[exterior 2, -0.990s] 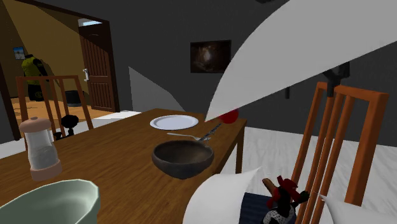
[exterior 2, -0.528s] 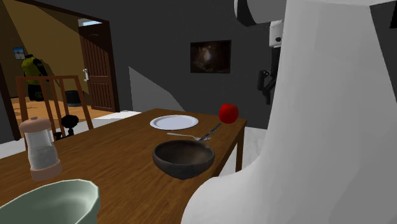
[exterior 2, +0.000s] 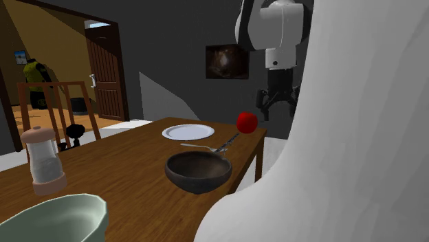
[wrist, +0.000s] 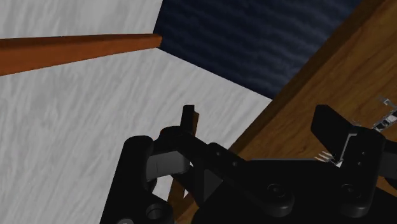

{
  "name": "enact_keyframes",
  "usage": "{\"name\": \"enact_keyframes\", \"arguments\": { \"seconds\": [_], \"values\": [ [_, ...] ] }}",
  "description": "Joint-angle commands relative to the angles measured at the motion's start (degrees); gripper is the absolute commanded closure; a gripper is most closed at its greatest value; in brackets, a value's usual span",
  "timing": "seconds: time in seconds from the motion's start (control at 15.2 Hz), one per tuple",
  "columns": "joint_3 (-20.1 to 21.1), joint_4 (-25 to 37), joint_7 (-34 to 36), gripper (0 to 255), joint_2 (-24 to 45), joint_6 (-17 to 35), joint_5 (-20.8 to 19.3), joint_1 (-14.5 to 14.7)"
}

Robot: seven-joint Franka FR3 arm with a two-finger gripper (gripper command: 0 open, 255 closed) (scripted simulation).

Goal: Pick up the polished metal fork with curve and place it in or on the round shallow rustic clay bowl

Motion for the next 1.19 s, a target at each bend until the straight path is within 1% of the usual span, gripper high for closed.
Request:
{"name": "enact_keyframes", "arguments": {
  "seconds": [0.0, 0.53, 1.12],
  "values": [
    [0.93, 1.76, -1.62, 0, 3.14, 1.2, -0.24, 0.98],
    [5.01, 10.52, -6.87, 0, 15.81, 4.0, -2.4, 5.07],
    [9.24, 20.69, -12.2, 0, 28.94, 5.21, -6.43, 10.62]
  ]
}}
